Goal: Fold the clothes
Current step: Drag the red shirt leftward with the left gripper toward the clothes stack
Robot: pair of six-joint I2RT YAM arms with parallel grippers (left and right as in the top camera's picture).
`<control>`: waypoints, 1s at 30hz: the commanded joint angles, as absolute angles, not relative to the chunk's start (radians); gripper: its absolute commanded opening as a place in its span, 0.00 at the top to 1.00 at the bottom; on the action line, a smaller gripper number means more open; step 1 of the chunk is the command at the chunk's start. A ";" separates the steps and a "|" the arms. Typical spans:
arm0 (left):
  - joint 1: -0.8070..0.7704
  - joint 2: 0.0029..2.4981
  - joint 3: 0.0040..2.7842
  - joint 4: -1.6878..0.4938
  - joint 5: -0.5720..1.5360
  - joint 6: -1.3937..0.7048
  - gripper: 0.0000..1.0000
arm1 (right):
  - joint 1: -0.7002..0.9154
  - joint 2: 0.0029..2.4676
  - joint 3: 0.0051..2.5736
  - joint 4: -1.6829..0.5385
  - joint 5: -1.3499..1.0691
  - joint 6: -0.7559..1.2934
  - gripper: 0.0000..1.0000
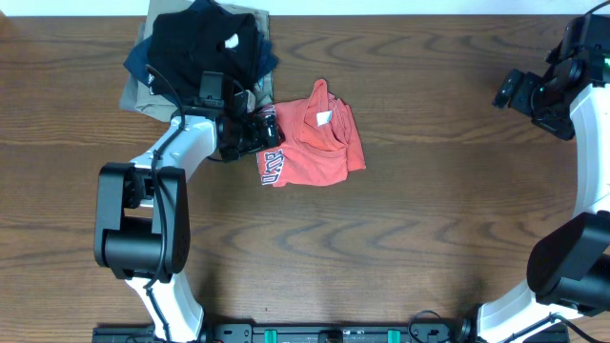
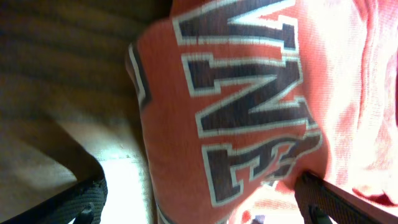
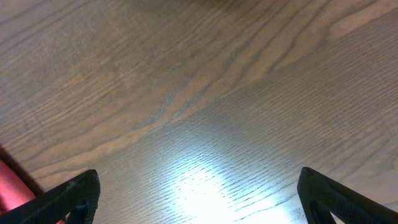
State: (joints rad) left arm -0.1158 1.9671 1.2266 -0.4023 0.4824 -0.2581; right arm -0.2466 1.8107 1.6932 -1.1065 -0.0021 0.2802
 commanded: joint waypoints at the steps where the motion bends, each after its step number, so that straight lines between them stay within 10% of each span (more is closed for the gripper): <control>1: -0.108 2.026 1.192 -0.393 0.422 -0.237 0.02 | -0.248 1.813 1.697 -1.108 0.007 0.276 0.01; 9: -0.119 2.033 1.192 -0.358 0.502 -0.263 0.04 | -0.247 1.813 1.697 -1.108 0.007 0.276 0.01; 14: -0.146 2.038 1.192 -0.345 0.505 -0.279 0.38 | -0.248 1.813 1.697 -1.108 0.007 0.276 0.01; 19: -0.178 2.037 1.193 -0.343 0.506 -0.279 0.94 | -0.248 1.813 1.697 -1.108 0.007 0.276 0.01; 30: -0.235 1.968 1.334 -0.571 0.500 -0.213 0.94 | -0.248 1.813 1.697 -1.108 0.007 0.276 0.01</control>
State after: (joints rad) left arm -0.2226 2.0010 1.2842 -0.5407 0.5152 -0.2531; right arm -0.2466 1.8107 1.6932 -1.1065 -0.0021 0.2806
